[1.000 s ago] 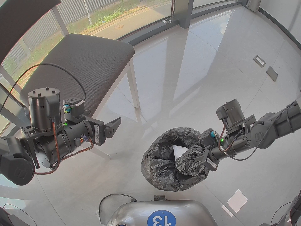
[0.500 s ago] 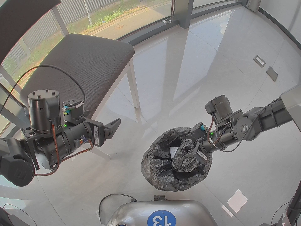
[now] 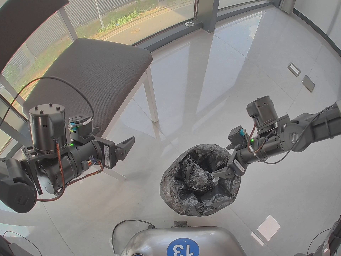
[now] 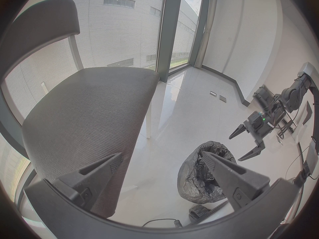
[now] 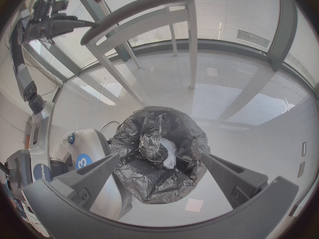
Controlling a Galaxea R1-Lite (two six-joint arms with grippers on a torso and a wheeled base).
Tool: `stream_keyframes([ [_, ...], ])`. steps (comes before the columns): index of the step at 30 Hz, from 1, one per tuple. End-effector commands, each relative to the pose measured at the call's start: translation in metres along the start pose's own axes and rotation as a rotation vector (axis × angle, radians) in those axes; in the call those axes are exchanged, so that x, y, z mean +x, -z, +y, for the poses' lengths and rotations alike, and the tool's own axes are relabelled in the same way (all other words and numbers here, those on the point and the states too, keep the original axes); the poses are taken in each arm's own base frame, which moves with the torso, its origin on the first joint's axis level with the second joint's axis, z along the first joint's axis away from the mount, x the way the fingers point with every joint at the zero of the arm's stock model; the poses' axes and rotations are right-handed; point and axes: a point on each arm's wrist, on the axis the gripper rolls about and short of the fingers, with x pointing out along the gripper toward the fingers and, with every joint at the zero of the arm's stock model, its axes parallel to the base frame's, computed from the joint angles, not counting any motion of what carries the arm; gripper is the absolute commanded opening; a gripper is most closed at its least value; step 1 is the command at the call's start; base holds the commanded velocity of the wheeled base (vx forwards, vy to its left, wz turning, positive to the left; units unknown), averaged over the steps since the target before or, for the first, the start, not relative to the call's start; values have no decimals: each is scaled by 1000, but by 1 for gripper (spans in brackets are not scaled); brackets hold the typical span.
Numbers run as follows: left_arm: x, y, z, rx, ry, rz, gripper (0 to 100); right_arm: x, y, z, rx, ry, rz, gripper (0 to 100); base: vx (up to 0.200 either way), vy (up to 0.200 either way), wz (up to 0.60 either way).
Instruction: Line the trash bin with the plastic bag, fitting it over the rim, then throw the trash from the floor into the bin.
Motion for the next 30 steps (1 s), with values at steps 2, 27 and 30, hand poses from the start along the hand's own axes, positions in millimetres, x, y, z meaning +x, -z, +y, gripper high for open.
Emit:
stream_keyframes([
  [2, -12, -8, 8, -12, -22, -40, 100, -65, 1, 6, 36, 78, -88, 100, 0, 0, 0],
  [27, -251, 13, 52, -40, -500, -164, 100, -313, 203, 207, 480, 845, -448, 100, 0, 0, 0],
  [30, -295, 39, 41, -44, -522, -157, 100, -306, 237, 237, 508, 827, -499, 100, 0, 0, 0],
])
